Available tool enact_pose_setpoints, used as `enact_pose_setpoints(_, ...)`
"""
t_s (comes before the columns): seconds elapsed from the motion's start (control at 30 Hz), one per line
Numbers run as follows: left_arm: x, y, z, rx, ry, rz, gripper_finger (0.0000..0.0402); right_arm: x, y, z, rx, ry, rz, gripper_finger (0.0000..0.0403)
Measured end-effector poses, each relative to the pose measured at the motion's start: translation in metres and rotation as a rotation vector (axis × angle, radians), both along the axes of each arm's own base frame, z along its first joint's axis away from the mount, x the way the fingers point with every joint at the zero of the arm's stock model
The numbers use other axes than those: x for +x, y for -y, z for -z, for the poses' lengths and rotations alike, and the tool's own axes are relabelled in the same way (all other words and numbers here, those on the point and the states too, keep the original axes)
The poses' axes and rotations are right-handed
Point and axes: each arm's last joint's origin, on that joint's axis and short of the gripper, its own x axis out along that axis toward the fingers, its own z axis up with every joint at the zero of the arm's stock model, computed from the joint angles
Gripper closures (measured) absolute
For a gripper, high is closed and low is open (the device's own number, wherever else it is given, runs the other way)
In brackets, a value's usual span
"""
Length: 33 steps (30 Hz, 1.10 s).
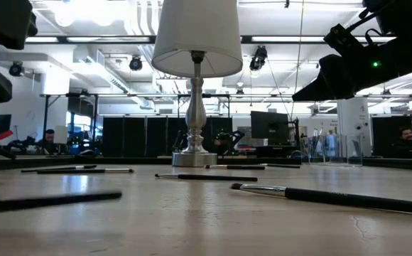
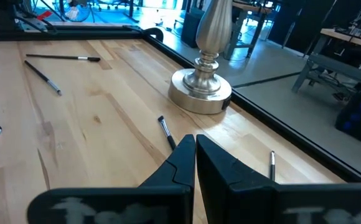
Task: Put items in baskets/containers
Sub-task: Put the eyeshadow brush into the transparent organizer
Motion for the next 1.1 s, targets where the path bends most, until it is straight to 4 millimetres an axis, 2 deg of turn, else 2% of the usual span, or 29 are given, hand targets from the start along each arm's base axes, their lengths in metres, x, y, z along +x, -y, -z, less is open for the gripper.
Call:
enact_pose_setpoints(0.17, 0.001, 0.003, 0.003, -0.05, 0.001, 0.009, 0.0287, 0.0, 0.0, 0.0, 0.0, 0.0, 0.0, 0.0394)
enact_pose_setpoints(0.43, -0.005, 0.002, 0.01, -0.056, 0.001, 0.02, 0.0291, 0.0, 0.0, 0.0, 0.0, -0.001, -0.001, 0.0394)
enact_pose_setpoints(0.97, -0.021, 0.005, 0.023, -0.037, -0.011, 0.059, 0.0393, 0.0, 0.0, 0.0, 0.001, -0.001, -0.005, 0.0394)
enact_pose_setpoints(1.1, -0.025, 0.007, 0.027, -0.033, 0.003, 0.053, 0.0399, 0.0, -0.001, 0.0, -0.01, -0.014, -0.02, 0.0394)
